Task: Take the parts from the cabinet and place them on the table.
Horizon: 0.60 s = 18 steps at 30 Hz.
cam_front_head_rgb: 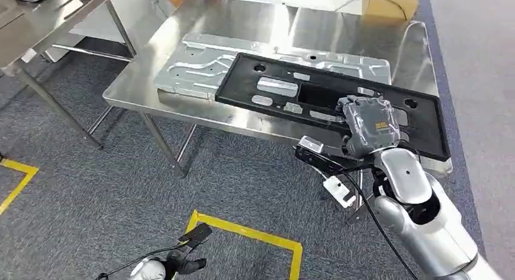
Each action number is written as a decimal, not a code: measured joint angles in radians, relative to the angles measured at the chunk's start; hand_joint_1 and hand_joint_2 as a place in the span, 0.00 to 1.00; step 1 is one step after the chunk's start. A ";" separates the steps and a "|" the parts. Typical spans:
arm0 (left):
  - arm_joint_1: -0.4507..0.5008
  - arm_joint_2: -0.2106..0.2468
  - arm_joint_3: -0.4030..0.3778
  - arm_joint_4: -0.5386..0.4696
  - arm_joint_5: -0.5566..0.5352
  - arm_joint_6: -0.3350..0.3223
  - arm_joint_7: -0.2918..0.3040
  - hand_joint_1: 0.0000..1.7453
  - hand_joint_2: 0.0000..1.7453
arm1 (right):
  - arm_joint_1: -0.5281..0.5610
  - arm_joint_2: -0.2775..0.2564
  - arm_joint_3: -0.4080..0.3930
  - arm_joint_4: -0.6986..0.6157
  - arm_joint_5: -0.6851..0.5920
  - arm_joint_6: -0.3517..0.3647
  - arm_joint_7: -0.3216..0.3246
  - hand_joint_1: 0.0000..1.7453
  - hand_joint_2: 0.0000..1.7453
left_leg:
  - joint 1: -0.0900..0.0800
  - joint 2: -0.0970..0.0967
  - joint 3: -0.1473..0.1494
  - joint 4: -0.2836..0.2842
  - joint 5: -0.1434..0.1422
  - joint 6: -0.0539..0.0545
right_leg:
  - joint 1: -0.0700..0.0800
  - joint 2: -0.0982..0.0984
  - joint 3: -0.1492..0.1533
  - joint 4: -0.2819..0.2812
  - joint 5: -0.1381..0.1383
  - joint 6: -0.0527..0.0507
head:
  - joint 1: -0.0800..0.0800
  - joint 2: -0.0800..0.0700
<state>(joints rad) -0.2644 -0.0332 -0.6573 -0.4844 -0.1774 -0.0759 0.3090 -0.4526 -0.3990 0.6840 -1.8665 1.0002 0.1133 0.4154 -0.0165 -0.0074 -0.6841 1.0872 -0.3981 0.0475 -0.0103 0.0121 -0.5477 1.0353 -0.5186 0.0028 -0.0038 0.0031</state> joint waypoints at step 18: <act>-0.004 -0.003 0.000 0.114 0.000 -0.023 -0.021 0.00 1.00 | -0.005 0.087 0.106 0.101 0.045 -0.030 -0.016 1.00 1.00 | 0.017 -0.001 0.263 -0.102 -0.181 -0.030 | -0.006 -0.017 -0.172 0.000 0.164 0.008 | 0.002 0.000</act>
<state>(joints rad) -0.2687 -0.0366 -0.6573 -0.3700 -0.1778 -0.0988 0.2880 -0.4574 -0.3124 0.7900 -1.7655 1.0456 0.0832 0.3990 0.0005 -0.0083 -0.4208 0.9855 -0.5791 0.0171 -0.0159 -0.0052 -0.7196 1.0349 -0.3546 0.0110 -0.0019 0.0031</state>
